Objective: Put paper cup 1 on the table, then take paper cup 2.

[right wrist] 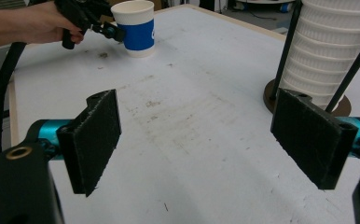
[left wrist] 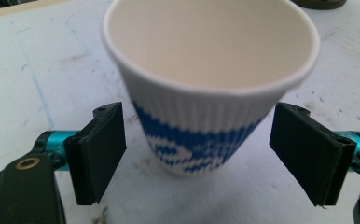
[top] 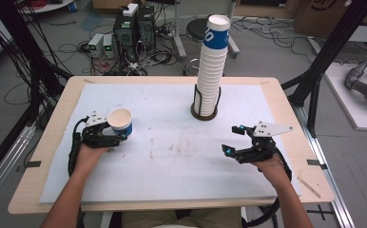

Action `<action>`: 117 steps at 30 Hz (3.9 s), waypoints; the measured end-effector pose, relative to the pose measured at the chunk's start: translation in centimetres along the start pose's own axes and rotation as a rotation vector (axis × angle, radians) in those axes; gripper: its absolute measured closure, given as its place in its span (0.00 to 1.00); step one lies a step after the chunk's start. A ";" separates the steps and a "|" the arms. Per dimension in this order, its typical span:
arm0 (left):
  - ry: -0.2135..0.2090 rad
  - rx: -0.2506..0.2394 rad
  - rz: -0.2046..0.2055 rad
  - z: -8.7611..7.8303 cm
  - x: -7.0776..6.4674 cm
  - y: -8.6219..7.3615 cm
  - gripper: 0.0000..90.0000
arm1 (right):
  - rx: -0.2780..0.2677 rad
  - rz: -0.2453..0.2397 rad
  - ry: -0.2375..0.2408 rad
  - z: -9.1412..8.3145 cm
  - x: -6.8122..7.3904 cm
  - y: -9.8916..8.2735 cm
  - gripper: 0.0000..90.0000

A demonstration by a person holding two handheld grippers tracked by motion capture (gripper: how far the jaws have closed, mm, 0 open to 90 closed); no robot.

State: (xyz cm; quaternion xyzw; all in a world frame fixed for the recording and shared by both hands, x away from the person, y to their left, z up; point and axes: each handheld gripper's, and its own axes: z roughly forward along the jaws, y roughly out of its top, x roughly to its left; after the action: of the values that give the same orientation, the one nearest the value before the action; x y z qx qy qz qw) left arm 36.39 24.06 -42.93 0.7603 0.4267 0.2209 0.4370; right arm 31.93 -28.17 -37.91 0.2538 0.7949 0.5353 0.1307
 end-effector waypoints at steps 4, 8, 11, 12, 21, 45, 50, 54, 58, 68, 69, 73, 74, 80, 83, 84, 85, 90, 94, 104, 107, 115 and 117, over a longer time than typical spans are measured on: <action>0.008 -0.051 -0.055 -2.0 0.5 -0.4 0.20 | -0.003 0.003 -0.001 -0.1 -0.1 0.0 0.18; 0.011 -0.153 -0.095 -4.2 1.0 -0.4 0.20 | -0.008 0.001 -0.002 -0.2 -0.1 0.0 0.18; -0.008 -0.263 -0.118 -5.3 1.2 0.0 0.20 | -0.012 0.007 -0.008 -0.3 -0.2 0.0 0.18; -0.018 -0.290 -0.125 -5.5 1.2 0.1 0.20 | -0.010 0.006 -0.007 -0.4 -0.3 0.0 0.18; -0.186 -0.412 -0.046 -6.0 -1.0 2.5 0.20 | -0.008 0.007 -0.065 -0.9 -0.7 0.0 0.18; -0.336 -0.402 0.071 -4.8 -6.5 5.5 0.20 | -0.015 -0.007 -0.075 -0.8 -0.8 0.5 0.18; -0.353 -0.405 0.079 -4.4 -7.3 6.0 0.20 | -0.019 -0.003 -0.070 -0.8 -0.8 0.5 0.18; -0.378 -0.396 0.075 -3.0 -8.0 6.6 0.20 | -0.028 0.000 -0.074 -0.8 -1.1 0.8 0.18; -0.401 -0.396 0.095 -1.7 -8.9 8.4 0.20 | -0.034 0.008 -0.076 -0.9 -1.3 0.8 0.18; -0.434 -0.420 0.142 0.3 -10.1 14.2 0.20 | -0.043 0.014 -0.074 -1.0 -1.5 0.8 0.18; -0.439 -0.421 0.141 0.5 -10.2 14.7 0.20 | -0.043 0.015 -0.071 -1.0 -1.5 0.8 0.18; -0.476 -0.411 0.141 1.6 -10.5 16.9 0.20 | -0.050 0.015 -0.067 -1.0 -1.6 0.8 0.18; -0.484 -0.416 0.144 2.0 -10.7 17.6 0.19 | -0.048 0.019 -0.068 -1.0 -1.6 0.8 0.18; -0.491 -0.433 0.147 4.7 -11.3 21.7 0.19 | -0.051 0.020 -0.064 -1.1 -1.7 0.8 0.18; -0.482 -0.425 0.145 6.4 -11.5 23.1 0.19 | -0.053 0.021 -0.064 -1.1 -1.7 0.8 0.18; -0.476 -0.422 0.146 6.9 -11.6 23.3 0.19 | -0.054 0.022 -0.059 -1.2 -1.6 0.8 0.18; -0.462 -0.404 0.145 7.6 -11.7 23.7 0.19 | -0.054 0.021 -0.060 -1.2 -1.6 0.9 0.18; -0.423 -0.397 0.132 10.0 -12.1 25.0 0.19 | -0.053 0.022 -0.061 -1.2 -1.7 0.8 0.18; -0.426 -0.398 0.097 11.4 -12.3 25.8 0.19 | -0.049 0.026 -0.055 -1.1 -1.7 0.8 0.18; -0.438 -0.391 0.101 13.1 -12.8 26.5 0.19 | -0.057 0.029 -0.057 -1.5 -1.8 0.7 0.18; -0.437 -0.385 0.113 13.5 -13.0 26.8 0.19 | -0.056 0.026 -0.052 -1.4 -1.8 0.7 0.18; -0.424 -0.374 0.125 14.4 -13.2 27.4 0.17 | -0.057 0.031 -0.045 -1.5 -1.7 0.8 0.18; -0.423 -0.371 0.131 14.5 -13.4 27.5 0.16 | -0.057 0.031 -0.047 -1.5 -1.8 0.7 0.18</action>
State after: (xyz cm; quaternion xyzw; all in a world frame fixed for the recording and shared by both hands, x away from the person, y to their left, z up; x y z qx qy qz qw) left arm 52.04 -1.07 -26.47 0.7224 0.2283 0.1595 0.6329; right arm 32.86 -30.10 -36.74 0.2747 0.7721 0.5535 0.1484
